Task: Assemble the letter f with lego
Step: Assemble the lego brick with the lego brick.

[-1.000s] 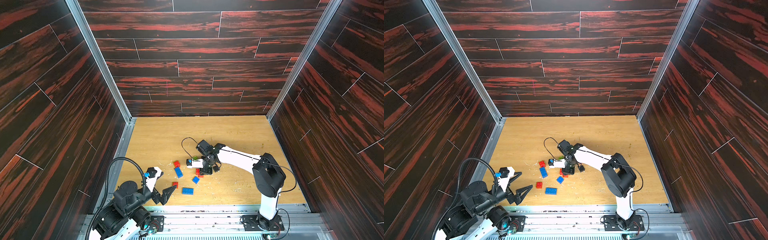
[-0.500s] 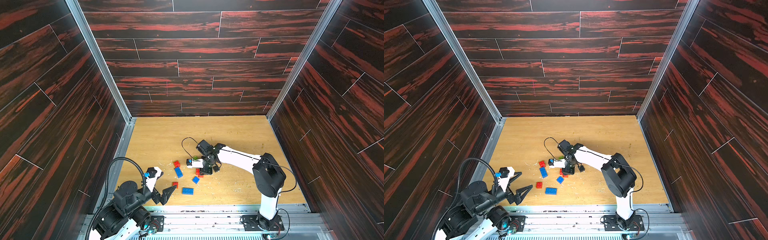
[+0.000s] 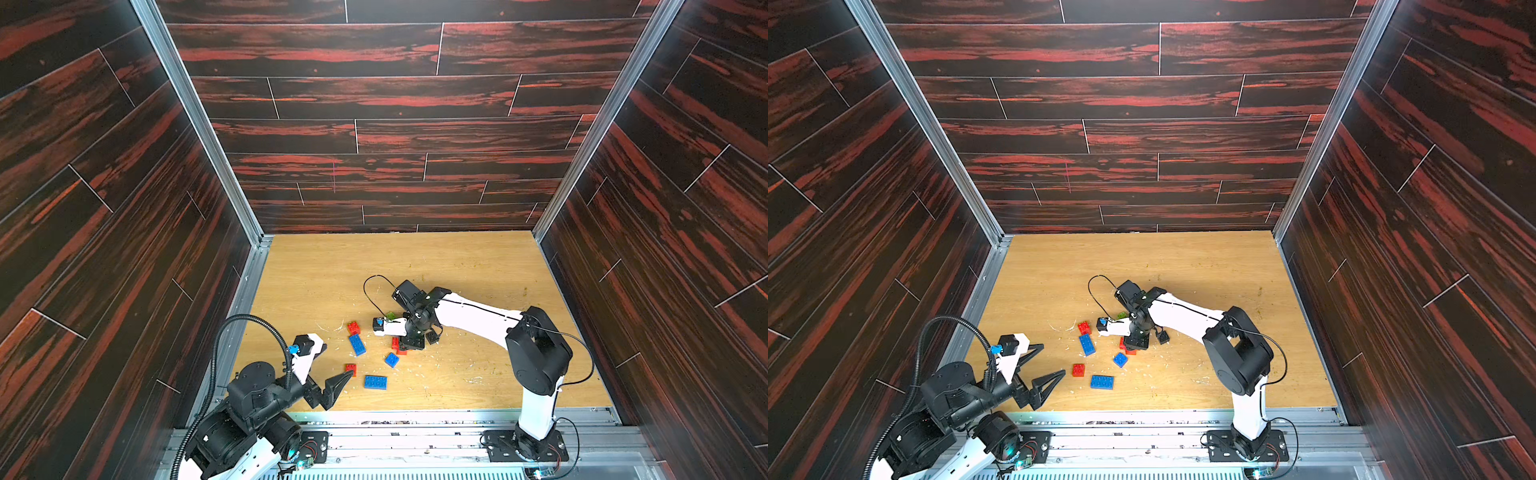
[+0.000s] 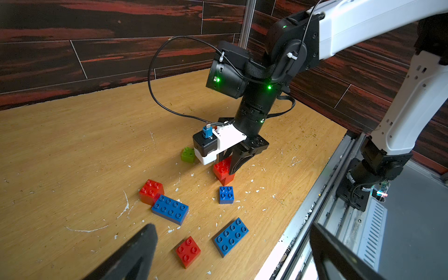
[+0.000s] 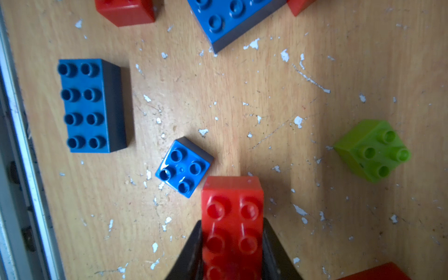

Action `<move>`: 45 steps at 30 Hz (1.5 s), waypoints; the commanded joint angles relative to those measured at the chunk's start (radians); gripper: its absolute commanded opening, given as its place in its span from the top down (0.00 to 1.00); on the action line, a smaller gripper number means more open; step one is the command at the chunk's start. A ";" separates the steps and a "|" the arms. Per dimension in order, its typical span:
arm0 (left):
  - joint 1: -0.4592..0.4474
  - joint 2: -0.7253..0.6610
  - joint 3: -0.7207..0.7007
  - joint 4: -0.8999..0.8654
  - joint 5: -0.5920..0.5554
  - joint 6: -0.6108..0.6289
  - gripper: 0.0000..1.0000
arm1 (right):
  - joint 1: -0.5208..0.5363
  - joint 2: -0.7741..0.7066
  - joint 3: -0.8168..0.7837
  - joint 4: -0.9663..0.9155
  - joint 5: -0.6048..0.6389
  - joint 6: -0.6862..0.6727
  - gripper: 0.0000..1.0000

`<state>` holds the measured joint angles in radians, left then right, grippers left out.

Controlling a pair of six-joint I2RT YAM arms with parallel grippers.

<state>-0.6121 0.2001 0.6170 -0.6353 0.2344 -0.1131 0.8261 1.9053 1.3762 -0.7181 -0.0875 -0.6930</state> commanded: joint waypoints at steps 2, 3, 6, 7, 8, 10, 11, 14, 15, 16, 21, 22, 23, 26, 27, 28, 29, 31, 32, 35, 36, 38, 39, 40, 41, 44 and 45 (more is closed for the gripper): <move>-0.005 -0.001 -0.011 0.005 -0.004 -0.005 0.00 | 0.004 -0.008 0.008 -0.050 0.038 0.011 0.63; -0.005 -0.002 -0.011 0.004 -0.005 -0.004 0.00 | 0.005 -0.011 0.008 -0.047 0.038 0.012 0.63; -0.004 -0.001 -0.010 0.005 -0.005 -0.004 0.00 | 0.004 -0.022 0.006 -0.038 0.028 0.013 0.60; -0.004 -0.002 -0.011 0.005 -0.006 -0.004 0.00 | 0.004 -0.028 0.003 -0.033 0.028 0.013 0.60; -0.004 -0.001 -0.010 0.004 -0.005 -0.004 0.00 | 0.004 -0.032 0.000 -0.029 0.022 0.012 0.59; -0.006 -0.001 -0.010 0.004 -0.006 -0.004 0.00 | 0.004 -0.042 -0.002 -0.023 0.020 0.012 0.59; -0.004 -0.001 -0.011 0.005 -0.006 -0.005 0.00 | 0.004 -0.044 -0.002 -0.023 0.018 0.012 0.58; -0.004 -0.002 -0.010 0.004 -0.006 -0.004 0.00 | 0.004 -0.052 -0.002 -0.023 0.010 0.014 0.54; -0.004 -0.001 -0.010 0.004 -0.006 -0.004 0.00 | 0.004 -0.055 -0.003 -0.023 0.005 0.015 0.53; -0.005 -0.002 -0.010 0.004 -0.005 -0.004 0.00 | 0.004 -0.060 -0.002 -0.023 -0.003 0.016 0.53; -0.005 -0.001 -0.010 0.005 -0.005 -0.004 0.00 | 0.004 -0.092 -0.007 -0.023 -0.044 0.020 0.51; -0.004 -0.001 -0.010 0.005 -0.004 -0.005 0.00 | 0.004 -0.098 -0.007 -0.027 -0.050 0.022 0.50; -0.005 -0.002 -0.010 0.005 -0.004 -0.005 0.00 | 0.004 -0.105 -0.008 -0.029 -0.052 0.024 0.50; -0.005 -0.003 -0.010 0.004 -0.004 -0.004 0.00 | 0.004 -0.125 -0.017 -0.028 -0.052 0.029 0.50; -0.005 -0.002 -0.010 0.005 -0.005 -0.004 0.00 | 0.004 -0.132 -0.021 -0.024 -0.045 0.030 0.50; -0.004 -0.003 -0.011 0.005 -0.005 -0.004 0.00 | 0.003 -0.141 -0.028 -0.017 -0.036 0.031 0.50; -0.005 -0.003 -0.010 0.004 -0.005 -0.005 0.00 | 0.002 -0.145 -0.033 -0.012 -0.028 0.032 0.50; -0.005 -0.002 -0.010 0.004 -0.005 -0.005 0.00 | -0.005 -0.156 -0.034 -0.009 -0.014 0.040 0.50; -0.006 -0.005 -0.010 0.004 -0.005 -0.004 0.00 | -0.008 -0.161 -0.034 -0.008 -0.009 0.044 0.50; -0.006 -0.004 -0.010 0.004 -0.005 -0.005 0.00 | -0.011 -0.181 -0.044 -0.003 -0.004 0.044 0.50; -0.006 -0.005 -0.010 0.004 -0.005 -0.004 0.00 | -0.011 -0.191 -0.049 0.001 0.003 0.046 0.50; -0.006 -0.004 -0.010 0.004 -0.005 -0.003 0.00 | -0.012 -0.201 -0.052 0.004 0.018 0.054 0.50; -0.007 -0.003 -0.010 0.005 -0.004 -0.005 0.00 | -0.009 -0.204 -0.052 0.002 0.027 0.060 0.50; -0.006 -0.003 -0.010 0.004 -0.005 -0.005 0.00 | -0.007 -0.206 -0.055 0.000 0.032 0.065 0.50; -0.006 -0.002 -0.010 0.005 -0.006 -0.004 0.00 | -0.003 -0.208 -0.054 0.000 0.039 0.068 0.50; -0.006 -0.003 -0.010 0.003 -0.006 -0.004 0.00 | 0.009 -0.217 -0.072 0.015 0.060 0.082 0.51; -0.007 -0.003 -0.011 0.004 -0.006 -0.004 0.00 | 0.007 -0.223 -0.084 0.027 0.066 0.088 0.50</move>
<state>-0.6155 0.2001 0.6170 -0.6353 0.2340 -0.1131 0.8249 1.7081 1.3197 -0.6991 -0.0402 -0.6315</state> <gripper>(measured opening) 0.997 0.495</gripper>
